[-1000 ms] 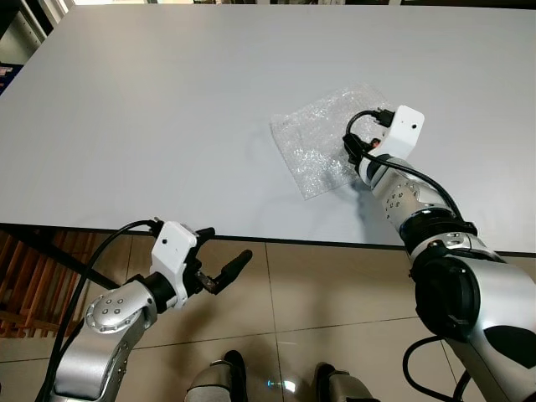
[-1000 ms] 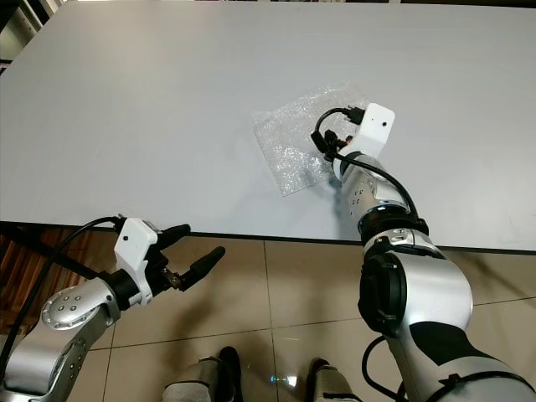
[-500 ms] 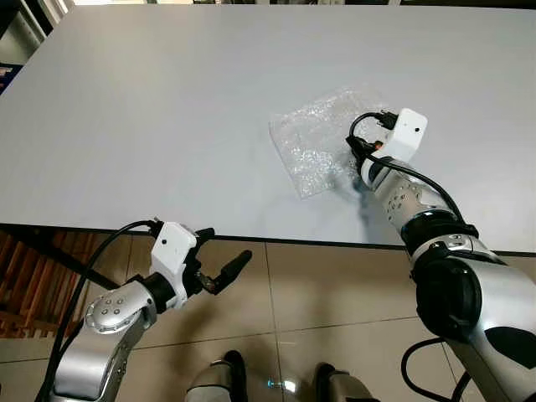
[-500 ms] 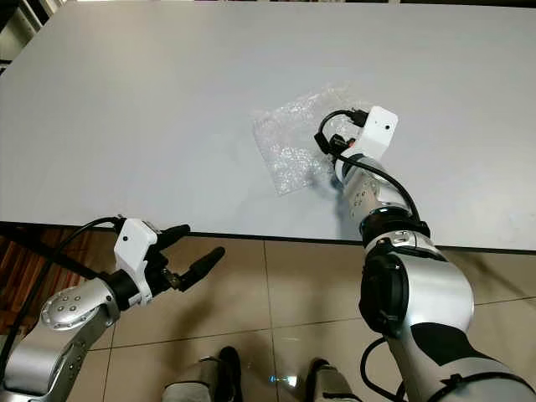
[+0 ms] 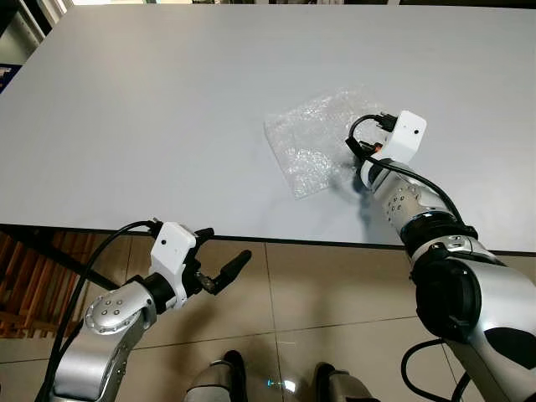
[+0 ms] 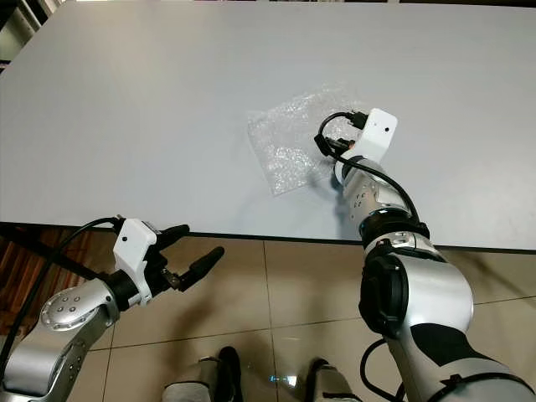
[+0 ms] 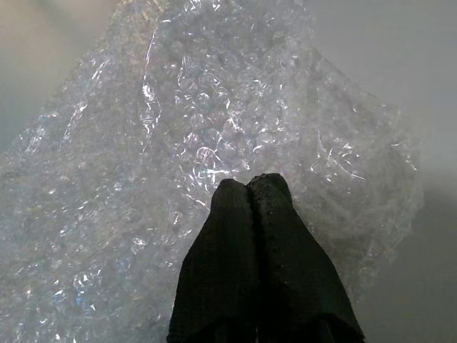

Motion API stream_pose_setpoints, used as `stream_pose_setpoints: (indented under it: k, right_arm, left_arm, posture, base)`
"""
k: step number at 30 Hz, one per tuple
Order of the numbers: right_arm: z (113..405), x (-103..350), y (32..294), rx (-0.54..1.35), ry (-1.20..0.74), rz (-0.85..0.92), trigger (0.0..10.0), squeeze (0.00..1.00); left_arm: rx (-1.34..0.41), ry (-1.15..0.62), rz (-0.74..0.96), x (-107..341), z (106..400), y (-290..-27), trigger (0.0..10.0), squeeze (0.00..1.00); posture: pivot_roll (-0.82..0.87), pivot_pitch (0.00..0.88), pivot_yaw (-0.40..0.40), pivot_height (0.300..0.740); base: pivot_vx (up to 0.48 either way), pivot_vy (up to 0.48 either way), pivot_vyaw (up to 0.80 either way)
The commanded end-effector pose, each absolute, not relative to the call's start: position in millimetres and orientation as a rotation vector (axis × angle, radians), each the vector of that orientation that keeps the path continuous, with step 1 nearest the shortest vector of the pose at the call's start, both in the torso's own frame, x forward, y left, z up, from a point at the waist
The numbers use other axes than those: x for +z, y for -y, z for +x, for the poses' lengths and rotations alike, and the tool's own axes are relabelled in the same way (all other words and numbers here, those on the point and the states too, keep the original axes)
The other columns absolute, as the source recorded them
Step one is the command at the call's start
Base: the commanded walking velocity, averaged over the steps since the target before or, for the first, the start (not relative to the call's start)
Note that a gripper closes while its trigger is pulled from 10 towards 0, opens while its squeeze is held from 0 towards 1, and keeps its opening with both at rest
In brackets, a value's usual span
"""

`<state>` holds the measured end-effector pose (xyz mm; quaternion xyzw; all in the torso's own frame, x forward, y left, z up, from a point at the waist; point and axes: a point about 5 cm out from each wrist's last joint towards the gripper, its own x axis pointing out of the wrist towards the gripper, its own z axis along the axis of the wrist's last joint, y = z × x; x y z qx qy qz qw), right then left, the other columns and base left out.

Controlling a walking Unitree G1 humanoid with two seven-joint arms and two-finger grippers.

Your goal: Picking trash to rubbish bin

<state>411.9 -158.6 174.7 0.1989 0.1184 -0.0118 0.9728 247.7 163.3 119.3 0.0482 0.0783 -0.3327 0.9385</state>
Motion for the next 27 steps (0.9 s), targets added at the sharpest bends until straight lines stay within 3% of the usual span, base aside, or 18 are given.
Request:
stream_pose_setpoints:
  k: [1, 13, 27]
  right_arm:
    - [404.3, 150.1, 152.8, -0.026, -0.344, 0.417, 0.0, 0.0]
    - [405.7, 154.5, 158.4, -0.044, -0.319, 0.412, 0.0, 0.0]
    - [420.0, 211.6, 163.2, -0.061, -0.059, 0.207, 0.0, 0.0]
  left_arm:
    - [-0.663, -0.194, 0.098, 113.9, 245.2, -167.8, 10.0, 0.0]
    - [-0.664, -0.191, 0.102, 114.2, 247.6, -167.2, 10.0, 0.0]
    - [-0.657, -0.183, 0.104, 114.4, 251.0, -167.7, 10.0, 0.0]
  posture:
    - [0.1, 0.249, 0.048, 0.74]
    - [0.1, 0.245, 0.052, 0.74]
    - [0.1, 0.231, 0.053, 0.74]
  base:
    - [0.0, 0.0, 0.0]
    - [0.0, 0.0, 0.0]
    - [0.0, 0.0, 0.0]
